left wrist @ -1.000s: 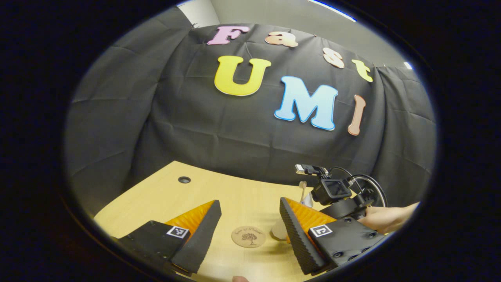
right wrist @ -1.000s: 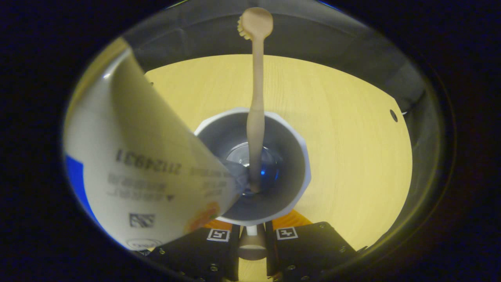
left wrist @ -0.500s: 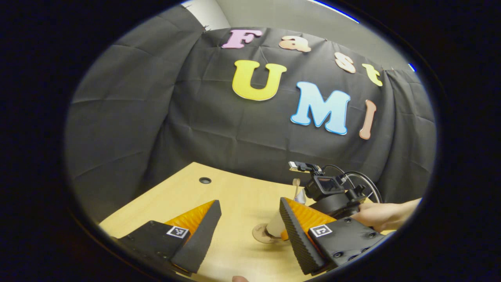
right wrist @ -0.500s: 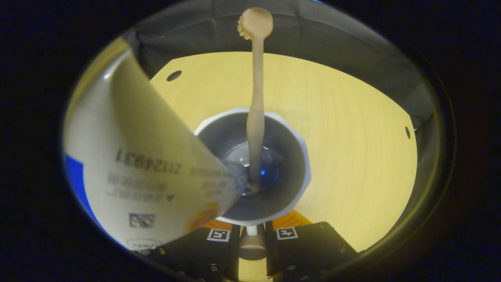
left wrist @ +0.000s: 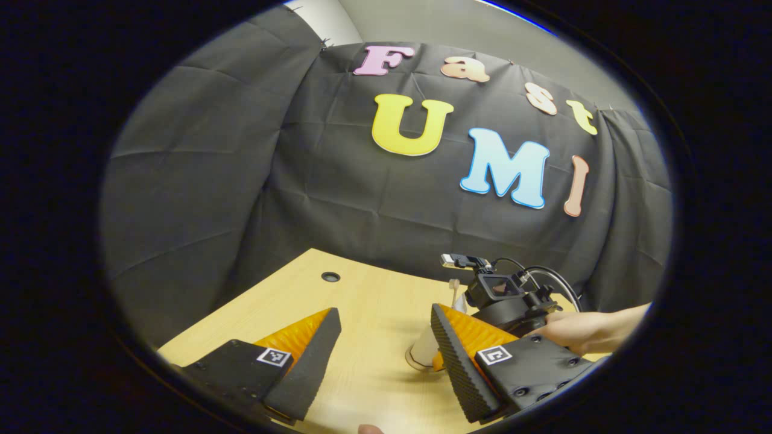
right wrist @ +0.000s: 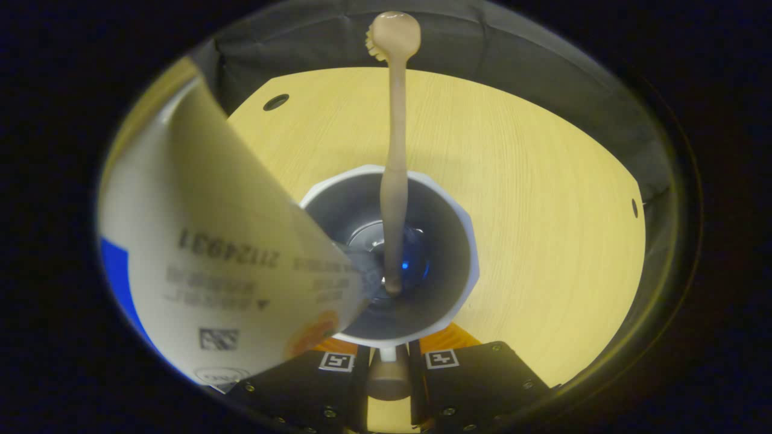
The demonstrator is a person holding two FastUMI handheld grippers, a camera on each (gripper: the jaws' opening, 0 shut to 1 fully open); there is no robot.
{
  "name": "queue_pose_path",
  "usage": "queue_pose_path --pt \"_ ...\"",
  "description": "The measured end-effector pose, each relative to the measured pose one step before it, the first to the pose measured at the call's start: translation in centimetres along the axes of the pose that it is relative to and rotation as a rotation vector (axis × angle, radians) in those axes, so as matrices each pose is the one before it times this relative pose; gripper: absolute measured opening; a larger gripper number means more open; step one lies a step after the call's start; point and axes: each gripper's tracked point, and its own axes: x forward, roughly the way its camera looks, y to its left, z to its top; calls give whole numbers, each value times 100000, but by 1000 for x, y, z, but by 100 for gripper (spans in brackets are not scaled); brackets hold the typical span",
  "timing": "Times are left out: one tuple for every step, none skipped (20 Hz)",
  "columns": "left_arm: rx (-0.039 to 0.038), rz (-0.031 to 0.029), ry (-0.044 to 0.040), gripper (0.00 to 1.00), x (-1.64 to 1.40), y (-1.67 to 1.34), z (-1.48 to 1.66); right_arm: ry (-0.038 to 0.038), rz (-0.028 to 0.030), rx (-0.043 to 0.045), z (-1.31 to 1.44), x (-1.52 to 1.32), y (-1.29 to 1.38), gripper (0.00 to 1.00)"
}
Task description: Put the toothbrush and toothpaste on the desktop into the cup, then pick up the cup and place it on the coaster on the desktop.
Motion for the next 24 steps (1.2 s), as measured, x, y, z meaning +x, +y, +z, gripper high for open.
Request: queue_pose_path --pt "-152 -168 463 94 -26 -27 -170 748 205 -143 -149 39 69 28" --pt "45 -27 283 94 13 12 -106 464 95 -113 -39 79 47 28" --pt "86 -102 262 96 106 -66 -108 277 -285 -188 -36 46 -70 28" --pt "-24 -76 131 94 96 -29 -37 -448 -345 -33 64 -41 -26 28" --pt "-68 -76 144 96 107 -19 -21 77 -70 149 -141 56 7 29" --pt "-207 61 314 96 78 48 -116 -253 328 -149 58 -88 93 29" --pt "-309 39 246 96 44 116 -120 -138 564 -134 1 2 65 29" --pt "-383 -49 173 96 210 24 -22 -830 170 -245 274 -221 -16 30" --pt "-432 66 118 96 62 114 -137 -587 422 -296 91 -303 -11 27" --pt "-372 -77 70 96 185 8 11 -867 482 71 180 -483 -35 31" --pt "-250 0 -25 96 98 -11 -88 -918 1224 23 -93 -279 197 32" --pt "-174 25 -75 96 173 -1 -24 -963 -283 81 79 -489 -170 39" --pt "-150 -281 -88 96 130 -85 -66 -1490 2068 -264 93 -456 224 40" --pt "11 -310 -228 96 182 -190 73 -1794 -491 -181 88 -692 -165 54" --pt "491 -364 -317 94 226 -238 38 -1917 421 -94 -1 -627 48 59" --pt "533 -541 -580 96 13 -164 67 -1598 448 177 86 -513 -65 82" --pt "734 -362 -496 96 16 -166 197 -1486 -853 -41 -133 -400 -398 92" --pt "799 -603 -406 96 150 -297 242 -1610 179 400 181 -739 -158 96" --pt "836 -450 -490 96 -4 -268 189 -1302 635 414 -266 -623 11 96" --pt "762 -650 -484 96 124 -291 196 -1320 547 852 -79 -755 -20 96" --pt "686 -551 -685 96 8 -328 189 -1542 519 813 -211 -715 -87 96" --pt "559 -599 -214 96 71 -304 233 -1880 135 979 -119 -804 -251 96" --pt "232 -770 59 96 55 -446 129 -1947 173 924 -93 -900 -200 96" --pt "91 -738 -48 96 84 -502 192 -1875 -24 880 -90 -733 -377 96"
